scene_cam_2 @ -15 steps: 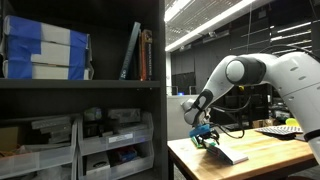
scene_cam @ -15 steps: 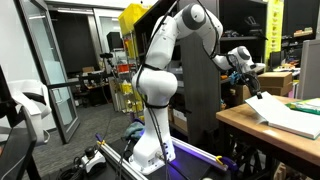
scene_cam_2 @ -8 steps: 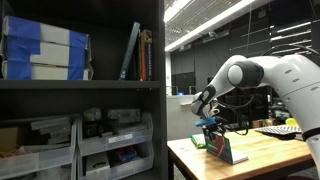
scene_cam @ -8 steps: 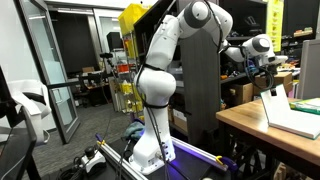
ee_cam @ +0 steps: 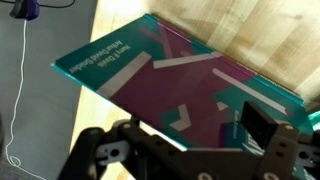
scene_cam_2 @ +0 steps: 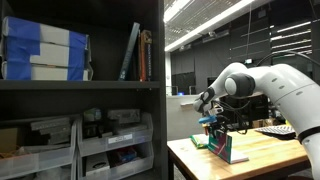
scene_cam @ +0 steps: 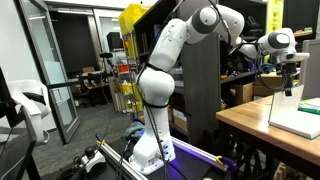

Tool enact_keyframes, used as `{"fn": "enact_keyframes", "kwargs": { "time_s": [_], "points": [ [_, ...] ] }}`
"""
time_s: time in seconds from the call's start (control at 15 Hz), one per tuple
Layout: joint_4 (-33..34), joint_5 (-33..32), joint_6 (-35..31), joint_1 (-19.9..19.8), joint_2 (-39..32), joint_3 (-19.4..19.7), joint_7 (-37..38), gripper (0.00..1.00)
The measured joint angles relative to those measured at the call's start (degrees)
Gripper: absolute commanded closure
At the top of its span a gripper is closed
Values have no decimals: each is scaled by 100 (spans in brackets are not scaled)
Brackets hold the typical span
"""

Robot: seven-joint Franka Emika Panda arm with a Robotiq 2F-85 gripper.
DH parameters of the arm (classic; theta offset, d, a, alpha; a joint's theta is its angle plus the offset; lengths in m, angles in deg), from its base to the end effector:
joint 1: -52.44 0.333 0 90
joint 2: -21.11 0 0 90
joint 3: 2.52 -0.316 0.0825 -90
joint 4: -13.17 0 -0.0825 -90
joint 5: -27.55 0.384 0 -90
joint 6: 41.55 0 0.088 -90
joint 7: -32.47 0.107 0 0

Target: Close the book.

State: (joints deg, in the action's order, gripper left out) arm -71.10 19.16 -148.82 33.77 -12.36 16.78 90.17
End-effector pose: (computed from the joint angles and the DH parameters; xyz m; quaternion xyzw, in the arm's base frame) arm 0.5593 -0.4021 0.3449 0.6938 -0.6979 -0.0472 0.1713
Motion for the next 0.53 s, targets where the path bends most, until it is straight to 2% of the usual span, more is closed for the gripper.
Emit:
{"fn": "enact_keyframes", "kwargs": {
  "time_s": [0.27, 0.53],
  "points": [
    [1026, 390, 595, -361, -613, -5, -349, 0],
    [1976, 484, 987, -764, -1179, -5, -864, 0]
  ]
}}
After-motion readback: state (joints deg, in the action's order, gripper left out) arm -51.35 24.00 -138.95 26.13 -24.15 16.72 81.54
